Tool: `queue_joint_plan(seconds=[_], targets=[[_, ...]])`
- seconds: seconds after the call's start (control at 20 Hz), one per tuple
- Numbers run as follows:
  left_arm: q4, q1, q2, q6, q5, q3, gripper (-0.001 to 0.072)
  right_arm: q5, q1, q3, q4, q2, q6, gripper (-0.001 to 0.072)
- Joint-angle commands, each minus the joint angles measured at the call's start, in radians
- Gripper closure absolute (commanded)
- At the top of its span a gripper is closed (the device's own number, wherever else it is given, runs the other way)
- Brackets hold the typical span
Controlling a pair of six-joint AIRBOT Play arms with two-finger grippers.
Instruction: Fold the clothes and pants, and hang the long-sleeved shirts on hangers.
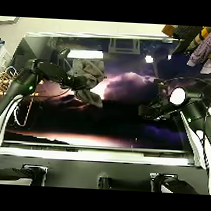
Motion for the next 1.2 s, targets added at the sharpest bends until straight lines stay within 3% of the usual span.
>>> queue_joint_plan(seconds=[0.0, 0.2, 0.3, 0.55, 0.6, 0.7, 0.75, 0.85, 0.95, 1.0, 1.05, 1.15], targets=[[-0.087, -0.156, 0.122, -0.109, 0.037, 0.002, 0.0694, 0.114, 0.001, 0.001, -0.069, 0.002, 0.000, 0.0542], [-0.079, -0.420, 0.081, -0.266, -0.208, 0.001, 0.0694, 0.255, 0.001, 0.001, -0.200, 0.006, 0.000, 0.0539], [-0.077, -0.508, 0.008, -0.351, -0.336, 0.001, 0.0694, 0.288, 0.001, 0.001, -0.267, 0.035, -0.001, 0.0493], [-0.080, -0.562, -0.157, -0.382, -0.408, 0.001, 0.0691, 0.296, 0.001, 0.001, -0.359, 0.156, -0.008, 0.0494], [-0.080, -0.558, -0.166, -0.382, -0.410, 0.001, 0.0642, 0.292, 0.001, 0.001, -0.359, 0.174, -0.008, 0.0494], [-0.080, -0.540, -0.148, -0.377, -0.400, 0.001, 0.0273, 0.290, 0.001, 0.001, -0.359, 0.194, -0.021, 0.0494], [-0.080, -0.523, -0.126, -0.350, -0.375, 0.001, 0.0134, 0.290, 0.001, 0.001, -0.355, 0.196, -0.019, 0.0495], [-0.072, -0.470, -0.058, -0.260, -0.281, 0.001, 0.0107, 0.272, 0.001, 0.001, -0.351, 0.196, -0.009, 0.0496], [-0.013, -0.393, 0.030, -0.232, -0.157, 0.001, 0.0107, 0.217, 0.001, 0.001, -0.276, 0.197, 0.023, 0.0490], [0.035, -0.346, 0.081, -0.231, -0.091, 0.001, 0.0107, 0.180, 0.001, 0.009, -0.208, 0.197, 0.022, 0.0392], [0.082, -0.301, 0.130, -0.231, -0.030, 0.001, 0.0107, 0.138, 0.001, 0.025, -0.152, 0.197, 0.023, 0.0221], [0.165, -0.203, 0.233, -0.231, 0.089, 0.001, 0.0107, 0.054, -0.019, 0.084, -0.081, 0.197, 0.047, 0.0210]])
